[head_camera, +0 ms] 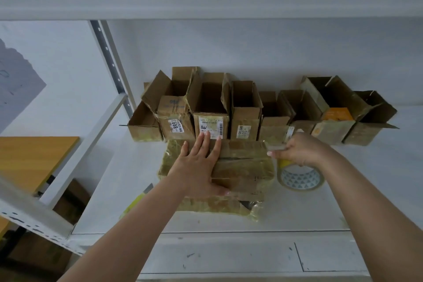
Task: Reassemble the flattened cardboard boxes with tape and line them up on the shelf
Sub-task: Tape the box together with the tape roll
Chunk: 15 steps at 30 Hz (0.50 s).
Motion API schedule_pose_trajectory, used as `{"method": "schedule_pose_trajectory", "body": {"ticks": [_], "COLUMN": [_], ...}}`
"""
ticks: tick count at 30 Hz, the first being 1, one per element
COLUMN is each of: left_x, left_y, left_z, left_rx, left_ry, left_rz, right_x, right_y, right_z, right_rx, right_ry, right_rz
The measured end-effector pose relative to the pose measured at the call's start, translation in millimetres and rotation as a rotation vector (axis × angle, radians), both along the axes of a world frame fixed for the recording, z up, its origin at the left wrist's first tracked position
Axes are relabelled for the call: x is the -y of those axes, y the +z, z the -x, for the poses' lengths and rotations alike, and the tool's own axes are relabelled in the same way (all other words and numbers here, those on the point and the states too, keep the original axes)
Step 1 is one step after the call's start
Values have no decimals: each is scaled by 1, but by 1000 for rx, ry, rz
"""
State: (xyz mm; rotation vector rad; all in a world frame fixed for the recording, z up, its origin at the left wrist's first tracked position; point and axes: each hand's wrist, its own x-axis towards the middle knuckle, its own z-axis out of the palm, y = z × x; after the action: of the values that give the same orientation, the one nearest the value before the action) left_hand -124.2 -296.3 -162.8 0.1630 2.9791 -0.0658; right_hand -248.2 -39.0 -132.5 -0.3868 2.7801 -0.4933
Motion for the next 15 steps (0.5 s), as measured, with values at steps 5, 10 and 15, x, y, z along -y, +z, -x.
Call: {"method": "schedule_pose_trajectory", "body": {"ticks": [5,10,15], "left_x": [1,8,-42], "left_y": [11,30,6], "left_z": [-2,-4,-15], "left_rx": [30,-4,-100], "left_ry": [-18,-69,-163], "left_rz": [6,107,-94], "right_x": [-1,8,16], "right_y": [-12,-20,-25], "right_z": [-12,-27,-35], "right_rx": [64,132,83], "right_ry": [-84,-116,-155], "right_rz": [180,294,343]}}
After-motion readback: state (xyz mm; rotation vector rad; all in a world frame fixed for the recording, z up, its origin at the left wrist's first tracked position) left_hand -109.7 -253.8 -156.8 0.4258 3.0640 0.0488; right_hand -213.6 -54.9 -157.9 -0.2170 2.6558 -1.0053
